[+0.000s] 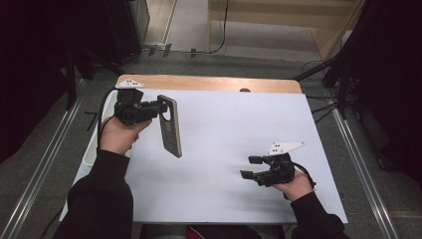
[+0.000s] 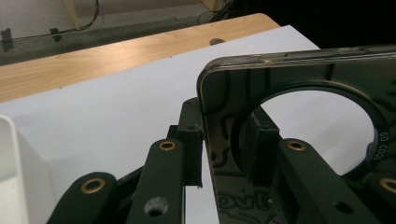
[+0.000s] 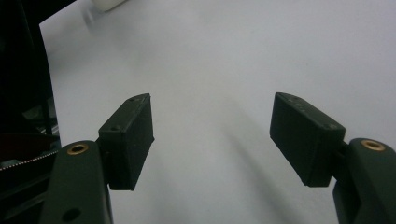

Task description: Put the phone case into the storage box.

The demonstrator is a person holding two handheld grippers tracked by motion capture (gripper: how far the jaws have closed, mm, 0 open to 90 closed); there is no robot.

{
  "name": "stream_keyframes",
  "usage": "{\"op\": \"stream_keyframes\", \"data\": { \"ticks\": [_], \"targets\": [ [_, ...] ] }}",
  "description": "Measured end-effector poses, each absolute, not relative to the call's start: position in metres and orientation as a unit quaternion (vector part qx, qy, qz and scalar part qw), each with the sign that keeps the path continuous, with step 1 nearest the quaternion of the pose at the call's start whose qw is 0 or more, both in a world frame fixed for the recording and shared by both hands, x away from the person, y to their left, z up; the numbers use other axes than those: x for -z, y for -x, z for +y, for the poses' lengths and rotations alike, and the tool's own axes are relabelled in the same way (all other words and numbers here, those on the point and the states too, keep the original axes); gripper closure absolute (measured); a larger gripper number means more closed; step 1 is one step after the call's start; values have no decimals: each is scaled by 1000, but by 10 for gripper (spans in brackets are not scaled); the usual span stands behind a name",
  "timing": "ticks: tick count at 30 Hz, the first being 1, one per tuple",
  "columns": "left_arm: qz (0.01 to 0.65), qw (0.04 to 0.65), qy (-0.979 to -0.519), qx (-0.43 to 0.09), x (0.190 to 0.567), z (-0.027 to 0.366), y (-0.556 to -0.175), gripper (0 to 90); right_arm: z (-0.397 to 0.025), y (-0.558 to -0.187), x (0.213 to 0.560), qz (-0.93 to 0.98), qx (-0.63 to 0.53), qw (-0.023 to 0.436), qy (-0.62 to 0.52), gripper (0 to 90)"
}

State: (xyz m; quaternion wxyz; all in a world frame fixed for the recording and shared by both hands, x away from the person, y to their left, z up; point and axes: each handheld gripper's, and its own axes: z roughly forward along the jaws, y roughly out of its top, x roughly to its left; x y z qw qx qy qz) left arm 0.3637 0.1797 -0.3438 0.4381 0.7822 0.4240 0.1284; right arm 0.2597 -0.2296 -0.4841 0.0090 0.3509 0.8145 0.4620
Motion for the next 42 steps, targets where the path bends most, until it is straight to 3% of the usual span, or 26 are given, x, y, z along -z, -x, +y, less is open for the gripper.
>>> {"op": "stream_keyframes", "data": {
  "ticks": [42],
  "targets": [
    [473, 416, -747, -210, 289, 248, -382, 719, -231, -257, 486, 813, -474, 3, -339, 292]
  ]
}}
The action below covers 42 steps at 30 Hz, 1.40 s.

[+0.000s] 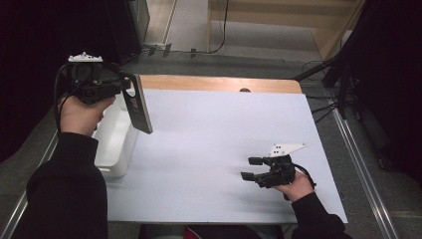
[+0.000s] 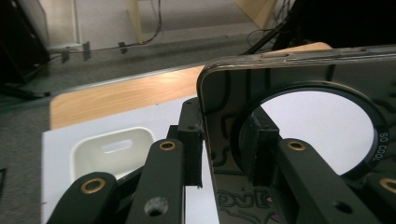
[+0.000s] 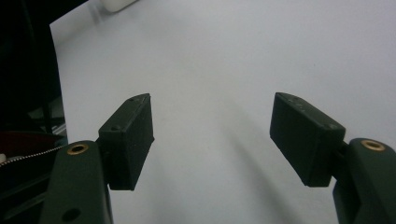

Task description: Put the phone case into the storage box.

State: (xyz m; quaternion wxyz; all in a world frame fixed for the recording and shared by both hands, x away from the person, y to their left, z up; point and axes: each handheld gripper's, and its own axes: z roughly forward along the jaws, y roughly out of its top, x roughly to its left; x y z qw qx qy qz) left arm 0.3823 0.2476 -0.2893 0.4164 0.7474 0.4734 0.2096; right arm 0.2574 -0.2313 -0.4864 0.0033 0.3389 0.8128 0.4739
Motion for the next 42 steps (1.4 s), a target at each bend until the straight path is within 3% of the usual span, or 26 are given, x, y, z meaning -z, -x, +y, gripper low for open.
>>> {"op": "stream_keyframes", "data": {
  "ticks": [13, 42],
  "targets": [
    [487, 418, -734, -222, 273, 264, -390, 719, -232, -257, 487, 813, -473, 7, -340, 291],
    [532, 392, -703, -261, 274, 293, -421, 719, -234, -253, 486, 811, -475, 12, -342, 291]
  ]
}}
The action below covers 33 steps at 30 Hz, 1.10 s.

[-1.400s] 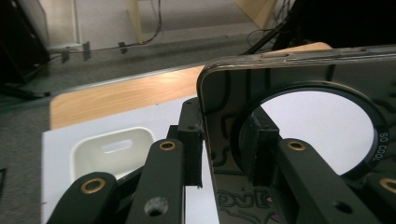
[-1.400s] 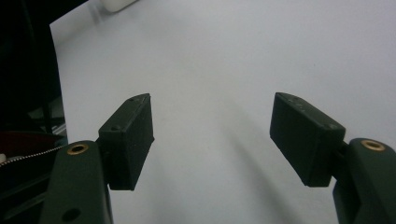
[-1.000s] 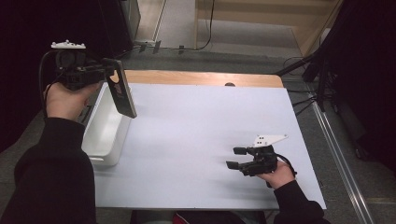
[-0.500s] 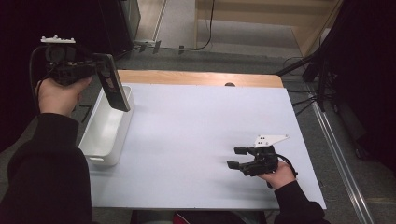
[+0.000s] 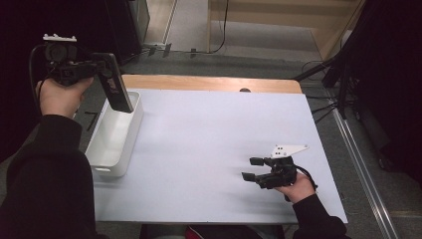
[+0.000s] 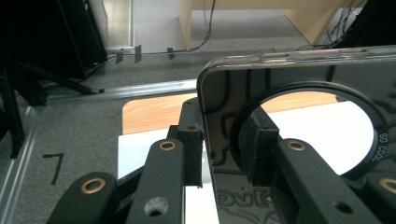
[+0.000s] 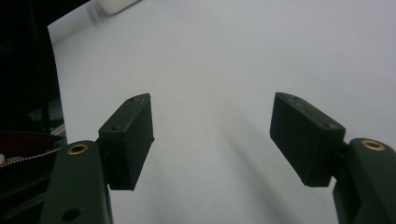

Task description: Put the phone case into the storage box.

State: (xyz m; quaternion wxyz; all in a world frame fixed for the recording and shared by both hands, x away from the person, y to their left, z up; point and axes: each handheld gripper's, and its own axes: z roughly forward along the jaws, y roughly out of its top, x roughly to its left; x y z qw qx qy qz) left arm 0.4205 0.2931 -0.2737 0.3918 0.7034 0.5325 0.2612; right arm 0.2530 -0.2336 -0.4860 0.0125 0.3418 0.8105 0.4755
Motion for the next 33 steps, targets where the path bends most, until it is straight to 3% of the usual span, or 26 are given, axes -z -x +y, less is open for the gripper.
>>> {"op": "stream_keyframes", "data": {
  "ticks": [33],
  "targets": [
    [573, 369, -676, -280, 318, 319, -457, 719, -235, -246, 486, 809, -475, 14, -345, 292]
  ]
}}
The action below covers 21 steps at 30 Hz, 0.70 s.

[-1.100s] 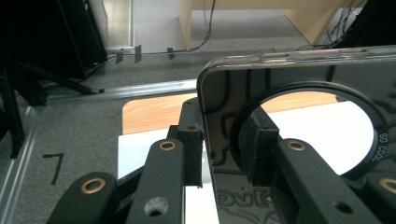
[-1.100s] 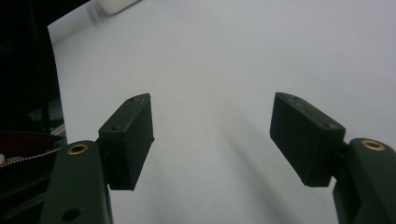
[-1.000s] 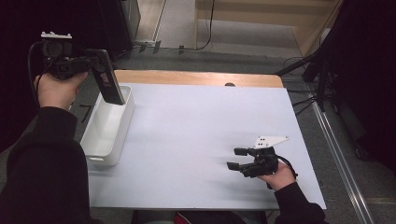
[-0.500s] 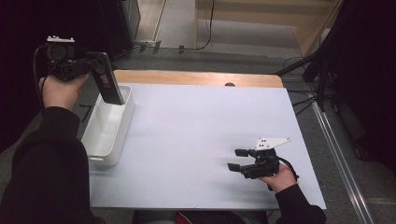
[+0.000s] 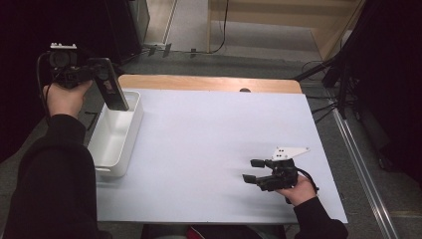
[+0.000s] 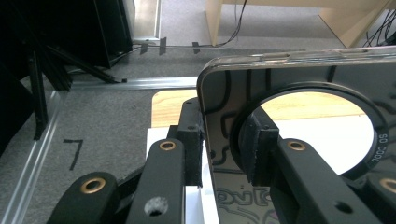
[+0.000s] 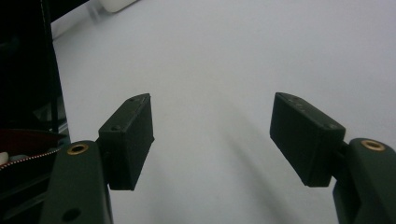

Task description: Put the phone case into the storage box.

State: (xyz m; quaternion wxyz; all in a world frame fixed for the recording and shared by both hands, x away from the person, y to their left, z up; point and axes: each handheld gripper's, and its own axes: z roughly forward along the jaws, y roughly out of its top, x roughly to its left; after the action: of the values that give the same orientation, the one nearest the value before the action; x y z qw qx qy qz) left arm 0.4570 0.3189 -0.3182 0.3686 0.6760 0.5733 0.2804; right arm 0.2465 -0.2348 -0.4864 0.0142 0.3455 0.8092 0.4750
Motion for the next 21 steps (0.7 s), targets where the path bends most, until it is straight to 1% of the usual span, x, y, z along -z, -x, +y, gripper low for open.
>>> {"op": "stream_keyframes", "data": {
  "ticks": [4, 6, 21],
  "targets": [
    [581, 370, -670, -275, 322, 322, -461, 719, -235, -246, 486, 807, -478, 12, -347, 292],
    [582, 366, -669, -283, 322, 322, -462, 719, -235, -246, 486, 807, -479, 12, -345, 292],
    [589, 357, -665, -289, 333, 315, -474, 719, -236, -247, 486, 807, -479, 11, -345, 292]
  ]
}}
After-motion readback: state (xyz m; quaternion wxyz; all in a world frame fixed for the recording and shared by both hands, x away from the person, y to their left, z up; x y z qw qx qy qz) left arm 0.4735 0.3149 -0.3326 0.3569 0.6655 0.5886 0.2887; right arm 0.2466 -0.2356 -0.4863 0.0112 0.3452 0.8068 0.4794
